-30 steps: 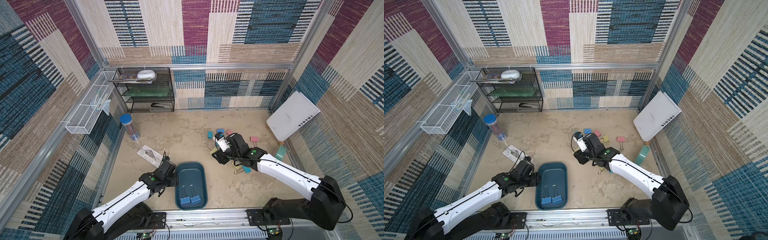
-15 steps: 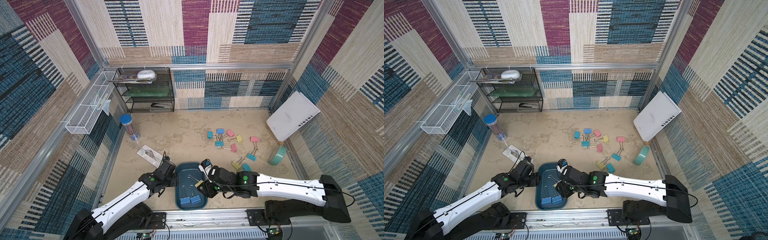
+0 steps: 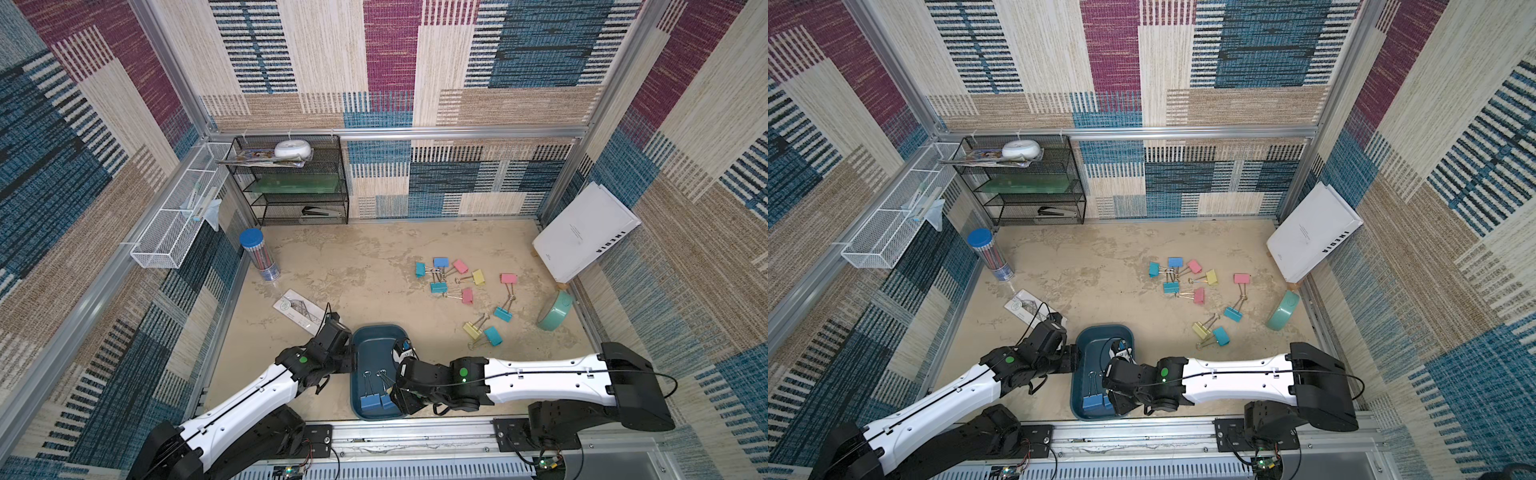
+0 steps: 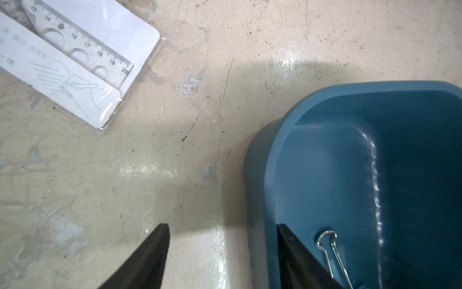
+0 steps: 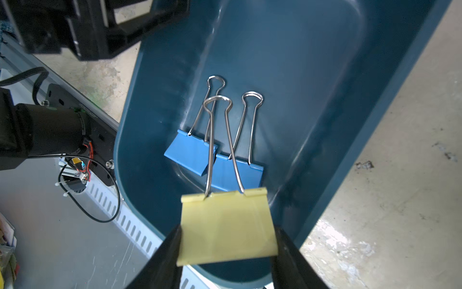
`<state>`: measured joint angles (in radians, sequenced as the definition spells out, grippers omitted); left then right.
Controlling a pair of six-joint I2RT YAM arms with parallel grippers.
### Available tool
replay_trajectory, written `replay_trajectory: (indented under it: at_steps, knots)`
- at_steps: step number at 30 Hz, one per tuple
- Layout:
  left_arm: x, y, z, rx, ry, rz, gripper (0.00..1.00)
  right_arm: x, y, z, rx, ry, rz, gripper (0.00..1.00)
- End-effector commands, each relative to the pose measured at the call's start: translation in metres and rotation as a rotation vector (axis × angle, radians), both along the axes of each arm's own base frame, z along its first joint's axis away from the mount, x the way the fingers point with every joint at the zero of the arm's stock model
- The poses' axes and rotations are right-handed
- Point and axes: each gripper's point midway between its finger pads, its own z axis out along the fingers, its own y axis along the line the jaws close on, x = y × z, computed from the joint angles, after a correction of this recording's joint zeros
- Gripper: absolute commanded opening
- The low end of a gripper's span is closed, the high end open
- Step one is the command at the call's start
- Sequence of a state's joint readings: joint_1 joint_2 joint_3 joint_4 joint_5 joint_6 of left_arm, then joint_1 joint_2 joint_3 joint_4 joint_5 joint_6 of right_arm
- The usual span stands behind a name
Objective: Put the binder clips in the storage box
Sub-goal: Place the binder clip in the storage box, then pick up the binder clip at the center of the board.
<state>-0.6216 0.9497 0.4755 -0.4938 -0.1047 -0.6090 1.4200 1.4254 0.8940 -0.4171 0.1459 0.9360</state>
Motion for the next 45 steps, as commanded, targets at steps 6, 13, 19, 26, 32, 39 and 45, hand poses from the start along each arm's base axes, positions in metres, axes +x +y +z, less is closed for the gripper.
replay_trajectory:
  at_steps: [6, 13, 19, 26, 32, 39, 45]
  knots:
    - [0.0, -0.002, -0.001, -0.004, -0.003, -0.013, 0.7, 0.004, 0.002, -0.013, -0.011, -0.013, -0.025, 0.51]
    - [0.0, -0.002, -0.001, -0.004, -0.001, -0.014, 0.7, 0.005, -0.007, -0.023, -0.055, -0.022, -0.028, 0.66]
    - [0.001, -0.002, -0.001, -0.003, -0.002, -0.013, 0.7, 0.008, -0.007, -0.019, -0.062, -0.044, -0.023, 0.78]
    - [0.001, -0.002, 0.0, -0.004, -0.003, -0.013, 0.7, 0.017, -0.001, 0.005, -0.059, -0.111, 0.001, 0.81]
    - [0.001, -0.002, -0.001, -0.004, -0.003, -0.014, 0.7, 0.043, -0.016, 0.05, -0.022, -0.243, -0.083, 0.87]
    - [0.0, -0.002, -0.001, -0.003, 0.002, -0.015, 0.7, 0.113, -0.14, 0.035, -0.082, -0.145, -0.544, 0.89]
    - [0.0, -0.003, -0.001, -0.006, 0.0, -0.015, 0.71, 0.136, -0.227, 0.021, 0.001, -0.122, -0.786, 0.89]
